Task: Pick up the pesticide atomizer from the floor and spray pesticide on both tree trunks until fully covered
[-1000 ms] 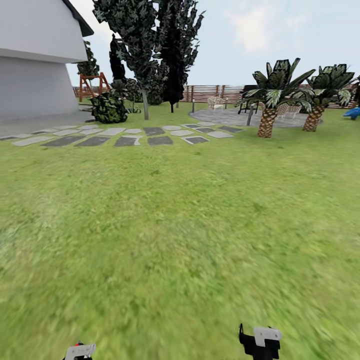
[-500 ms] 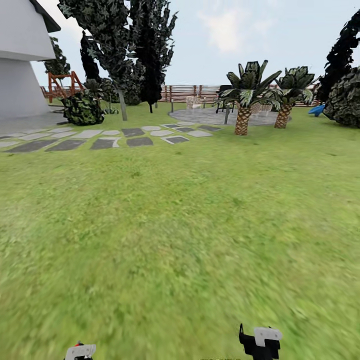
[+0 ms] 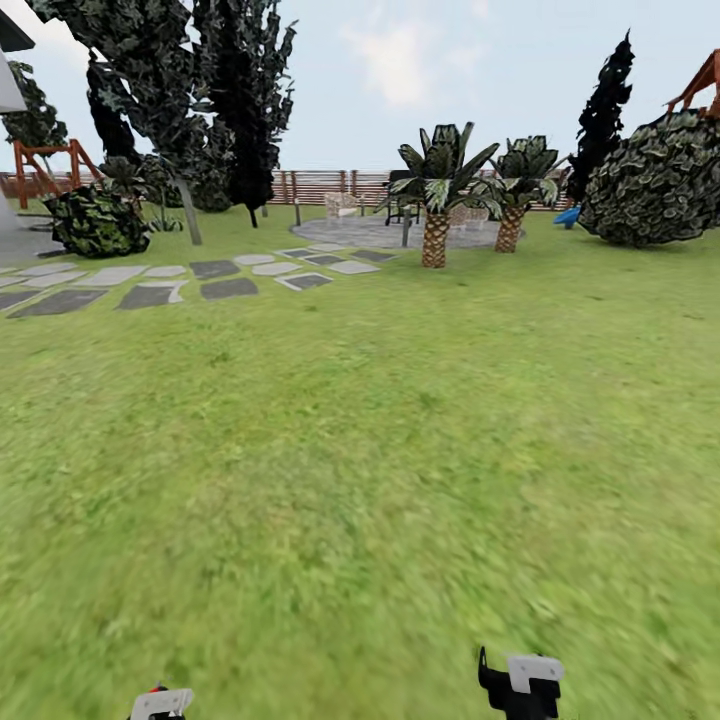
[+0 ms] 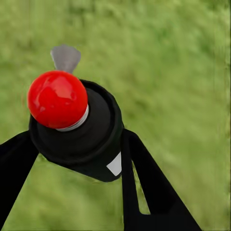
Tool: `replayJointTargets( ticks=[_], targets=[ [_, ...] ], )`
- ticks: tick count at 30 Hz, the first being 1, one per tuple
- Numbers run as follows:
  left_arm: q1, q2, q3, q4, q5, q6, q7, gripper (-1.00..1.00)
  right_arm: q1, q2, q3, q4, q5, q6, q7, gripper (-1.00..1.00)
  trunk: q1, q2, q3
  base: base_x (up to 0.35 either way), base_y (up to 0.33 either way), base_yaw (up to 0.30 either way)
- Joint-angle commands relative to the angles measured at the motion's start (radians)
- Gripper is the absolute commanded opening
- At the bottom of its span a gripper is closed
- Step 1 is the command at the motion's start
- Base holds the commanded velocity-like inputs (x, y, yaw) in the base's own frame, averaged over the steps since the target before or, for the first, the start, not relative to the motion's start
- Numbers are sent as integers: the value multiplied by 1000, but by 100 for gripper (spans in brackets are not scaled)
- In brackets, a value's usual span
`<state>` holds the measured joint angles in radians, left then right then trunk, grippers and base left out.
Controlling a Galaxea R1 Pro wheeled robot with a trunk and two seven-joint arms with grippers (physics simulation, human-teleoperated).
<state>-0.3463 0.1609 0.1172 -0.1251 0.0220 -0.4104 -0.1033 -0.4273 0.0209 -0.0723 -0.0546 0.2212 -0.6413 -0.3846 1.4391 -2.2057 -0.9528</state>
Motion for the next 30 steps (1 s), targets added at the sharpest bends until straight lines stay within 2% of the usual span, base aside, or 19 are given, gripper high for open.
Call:
replayJointTargets(
  ticks=[1,30],
  targets=[
    [0,0,9,1,2,-2,-10,-100,-1,1,-7,1,10,-1,-5,100,0,0,-1,20,-271,-268],
    [0,0,7,1,2,-2,-10,-100,-1,1,-7,1,10,-1,-4,100,0,0,-1,1,-274,-268]
  ],
)
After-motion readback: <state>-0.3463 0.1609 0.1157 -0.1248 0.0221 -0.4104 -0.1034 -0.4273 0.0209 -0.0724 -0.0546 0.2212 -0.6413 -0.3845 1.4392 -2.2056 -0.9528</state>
